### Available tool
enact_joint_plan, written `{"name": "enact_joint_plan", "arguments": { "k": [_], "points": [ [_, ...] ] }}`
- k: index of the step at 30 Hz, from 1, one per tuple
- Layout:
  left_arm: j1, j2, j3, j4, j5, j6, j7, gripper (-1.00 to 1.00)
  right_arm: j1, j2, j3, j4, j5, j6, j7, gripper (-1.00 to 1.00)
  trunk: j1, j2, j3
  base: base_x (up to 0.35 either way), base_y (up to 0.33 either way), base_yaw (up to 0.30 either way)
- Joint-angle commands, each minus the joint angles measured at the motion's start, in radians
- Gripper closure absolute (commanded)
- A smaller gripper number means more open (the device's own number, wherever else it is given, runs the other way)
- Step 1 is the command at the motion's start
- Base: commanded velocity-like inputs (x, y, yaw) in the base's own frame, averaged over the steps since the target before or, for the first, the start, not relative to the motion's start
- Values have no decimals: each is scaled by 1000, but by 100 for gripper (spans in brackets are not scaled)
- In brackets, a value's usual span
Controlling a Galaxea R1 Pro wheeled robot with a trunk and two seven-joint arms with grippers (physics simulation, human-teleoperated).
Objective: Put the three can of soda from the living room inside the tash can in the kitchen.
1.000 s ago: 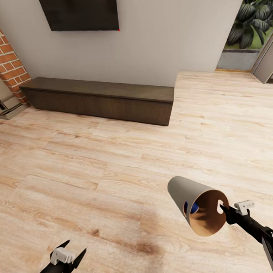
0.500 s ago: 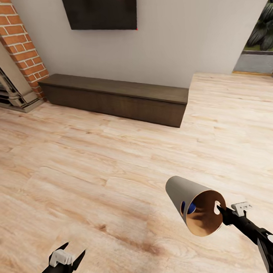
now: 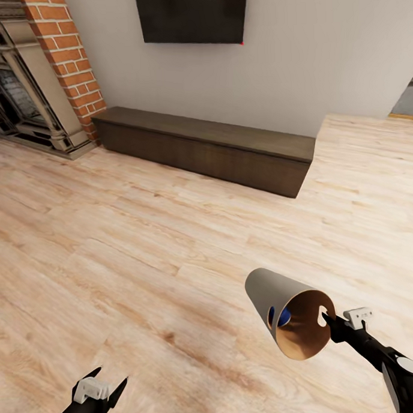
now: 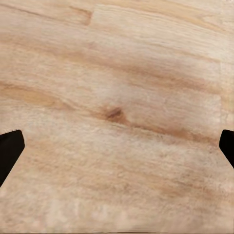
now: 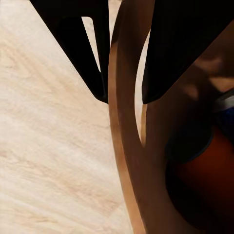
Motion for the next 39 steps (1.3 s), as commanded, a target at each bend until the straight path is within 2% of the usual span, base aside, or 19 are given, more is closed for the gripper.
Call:
{"name": "enact_joint_plan", "arguments": {
  "k": [1,6,12,24,30,33,35,37,39],
  "points": [
    [0,0,0,0,0,0,0,-100,2,1,-1,-2,-11,1,10,100,0,0,0,0,0,257],
    [0,0,0,0,0,0,2,-100,5,2,1,-5,-12,-1,10,100,0,0,0,0,0,258],
    [0,-1,0,2,-2,0,2,-100,10,17,2,-14,-11,-2,11,100,0,0,-1,0,0,243],
    [-1,0,1,3,4,0,2,-100,19,22,11,-26,-8,-1,21,100,0,0,-1,0,0,33],
    [-2,1,3,3,9,0,27,-100,39,22,15,-28,-8,-33,25,100,0,0,-1,0,0,0],
    [-1,0,18,3,21,-1,58,-100,60,21,44,-29,-6,-44,25,100,0,0,-1,0,0,0],
    [0,1,40,3,43,-1,66,-100,72,16,82,-29,-5,-57,25,100,0,0,-1,0,0,0],
    [0,1,58,1,62,-2,71,-100,100,9,112,-30,-4,-108,25,100,0,0,-1,0,0,0],
    [0,1,62,0,68,-2,73,-100,118,7,121,-30,-4,-141,26,100,0,0,-1,0,0,0]
  ]
}}
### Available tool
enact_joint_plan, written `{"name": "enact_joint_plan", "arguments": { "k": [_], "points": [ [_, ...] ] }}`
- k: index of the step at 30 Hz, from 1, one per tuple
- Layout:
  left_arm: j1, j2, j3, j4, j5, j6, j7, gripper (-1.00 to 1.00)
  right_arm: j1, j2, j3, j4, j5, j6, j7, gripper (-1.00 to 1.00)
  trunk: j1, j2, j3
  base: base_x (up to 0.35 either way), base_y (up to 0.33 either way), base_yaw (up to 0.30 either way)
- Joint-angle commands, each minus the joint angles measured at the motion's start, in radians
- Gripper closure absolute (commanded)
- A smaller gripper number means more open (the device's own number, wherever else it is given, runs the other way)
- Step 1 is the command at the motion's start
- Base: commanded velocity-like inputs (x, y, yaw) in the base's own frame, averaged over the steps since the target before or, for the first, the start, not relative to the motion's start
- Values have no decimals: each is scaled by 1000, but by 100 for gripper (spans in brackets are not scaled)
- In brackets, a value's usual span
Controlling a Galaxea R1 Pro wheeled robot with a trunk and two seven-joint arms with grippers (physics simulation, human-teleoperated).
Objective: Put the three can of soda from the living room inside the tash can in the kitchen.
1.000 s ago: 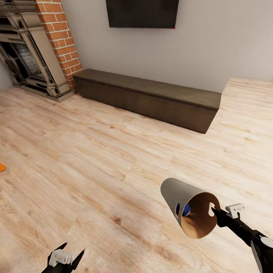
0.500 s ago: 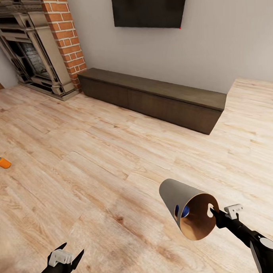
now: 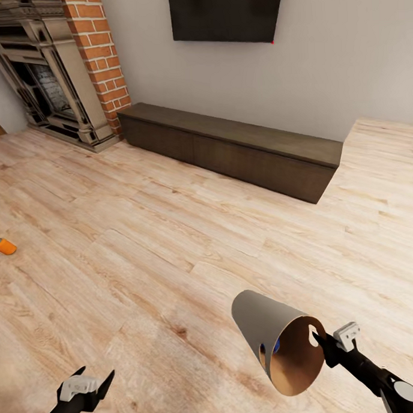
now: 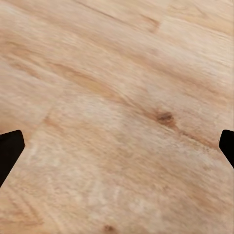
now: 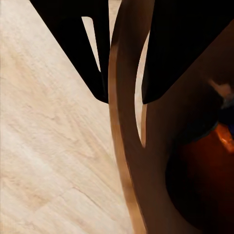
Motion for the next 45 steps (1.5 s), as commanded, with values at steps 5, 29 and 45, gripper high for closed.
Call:
{"name": "enact_joint_plan", "arguments": {
  "k": [5,29,45],
  "points": [
    [1,0,7,0,8,-15,3,-100,42,-29,13,-2,-16,-63,19,100,0,0,0,0,0,0],
    [1,0,33,3,10,-27,3,-100,109,-121,-67,21,-37,-196,79,100,0,0,0,0,0,20],
    [1,0,33,2,10,-27,3,-100,109,-107,-68,21,-35,-195,71,100,0,0,0,0,0,228]
  ]
}}
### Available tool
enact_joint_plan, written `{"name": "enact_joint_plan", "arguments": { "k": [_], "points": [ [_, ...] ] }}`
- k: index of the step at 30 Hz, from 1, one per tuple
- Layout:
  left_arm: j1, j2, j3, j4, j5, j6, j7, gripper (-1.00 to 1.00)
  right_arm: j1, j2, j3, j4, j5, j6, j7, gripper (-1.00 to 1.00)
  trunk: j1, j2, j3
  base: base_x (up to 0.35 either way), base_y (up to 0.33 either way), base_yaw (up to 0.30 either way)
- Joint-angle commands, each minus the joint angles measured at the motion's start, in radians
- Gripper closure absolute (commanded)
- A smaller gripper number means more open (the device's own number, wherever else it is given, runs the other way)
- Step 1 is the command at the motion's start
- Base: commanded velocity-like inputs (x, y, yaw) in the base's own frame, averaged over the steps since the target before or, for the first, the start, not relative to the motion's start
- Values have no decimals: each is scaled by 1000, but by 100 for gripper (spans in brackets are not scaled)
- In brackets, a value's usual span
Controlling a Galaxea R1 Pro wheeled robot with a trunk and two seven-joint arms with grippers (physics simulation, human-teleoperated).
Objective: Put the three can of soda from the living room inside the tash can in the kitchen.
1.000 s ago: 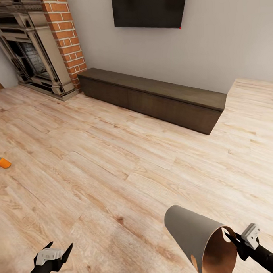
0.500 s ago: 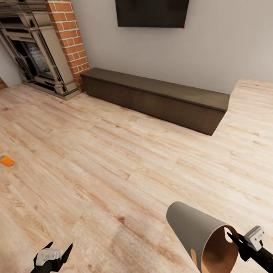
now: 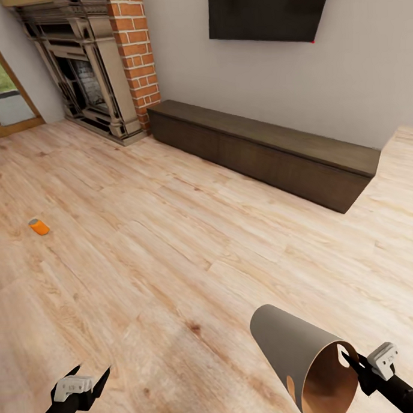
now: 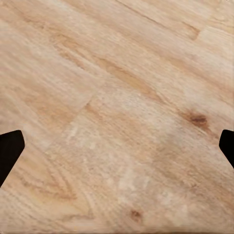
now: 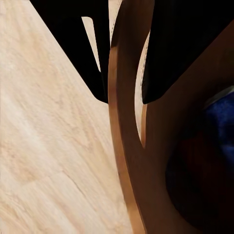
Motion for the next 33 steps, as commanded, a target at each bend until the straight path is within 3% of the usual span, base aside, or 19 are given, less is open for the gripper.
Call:
{"name": "enact_joint_plan", "arguments": {
  "k": [1,13,16,20,23,28,33],
  "points": [
    [0,0,0,0,0,0,0,-100,0,0,0,-1,-7,0,10,100,0,0,0,0,0,253],
    [-9,0,0,-21,-1,30,-1,-100,-1,1,4,-28,-7,7,7,100,0,0,0,0,0,254],
    [-15,-1,-1,-78,-1,90,-2,-100,-2,9,10,-79,-7,16,7,100,0,0,0,0,0,254],
    [-17,-1,-5,-175,0,165,-2,-100,-7,46,18,-160,1,54,15,100,0,0,0,0,0,254],
    [-23,-1,-8,-204,-1,181,-1,-100,-8,55,30,-243,0,104,21,100,0,0,1,0,0,254],
    [-41,-2,-10,-306,-4,226,-1,-100,-9,73,116,-412,-6,236,26,100,0,0,4,0,0,253],
    [-38,-2,-9,-319,-7,227,0,-100,-8,78,126,-470,-8,263,26,100,0,0,4,26,0,233]
  ]
}}
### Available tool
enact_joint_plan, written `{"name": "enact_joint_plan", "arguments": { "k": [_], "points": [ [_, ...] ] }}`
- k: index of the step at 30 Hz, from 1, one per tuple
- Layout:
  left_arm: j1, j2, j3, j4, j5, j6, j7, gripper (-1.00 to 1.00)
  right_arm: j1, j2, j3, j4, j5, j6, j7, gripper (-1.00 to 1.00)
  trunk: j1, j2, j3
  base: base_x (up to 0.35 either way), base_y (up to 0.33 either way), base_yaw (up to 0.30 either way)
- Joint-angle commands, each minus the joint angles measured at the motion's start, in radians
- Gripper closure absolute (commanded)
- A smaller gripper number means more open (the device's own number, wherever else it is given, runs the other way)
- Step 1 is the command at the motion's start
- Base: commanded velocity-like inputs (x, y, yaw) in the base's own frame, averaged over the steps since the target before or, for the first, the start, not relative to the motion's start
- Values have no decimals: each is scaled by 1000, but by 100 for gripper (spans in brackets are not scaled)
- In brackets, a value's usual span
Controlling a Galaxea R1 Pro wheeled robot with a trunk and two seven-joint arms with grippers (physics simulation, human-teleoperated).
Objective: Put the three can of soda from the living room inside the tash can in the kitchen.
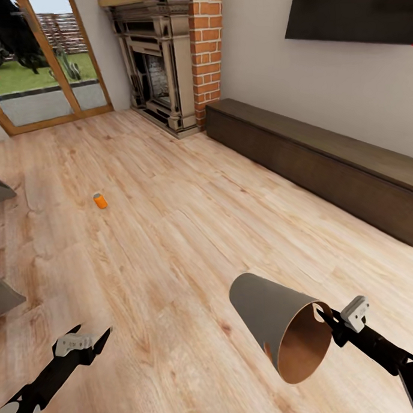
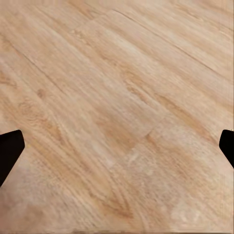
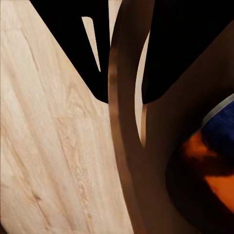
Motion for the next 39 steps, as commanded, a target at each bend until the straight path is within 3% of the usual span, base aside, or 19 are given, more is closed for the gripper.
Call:
{"name": "enact_joint_plan", "arguments": {
  "k": [1,6,12,26,39],
  "points": [
    [0,0,0,8,-1,-1,0,-100,-1,1,1,-5,-17,6,8,100,0,0,0,153,0,213],
    [1,1,0,37,3,-5,-1,-100,0,3,4,-11,-17,10,6,100,0,0,-1,280,0,189],
    [1,1,0,41,5,-6,-1,-100,0,37,2,-13,-14,10,6,100,0,0,-4,318,0,76],
    [1,1,0,43,-1,-6,-1,-100,2,46,5,-14,-15,9,0,100,0,0,-7,323,0,7],
    [1,0,0,47,-1,-6,-1,-100,4,57,6,-15,-14,7,2,100,0,0,10,324,0,59]
  ]
}}
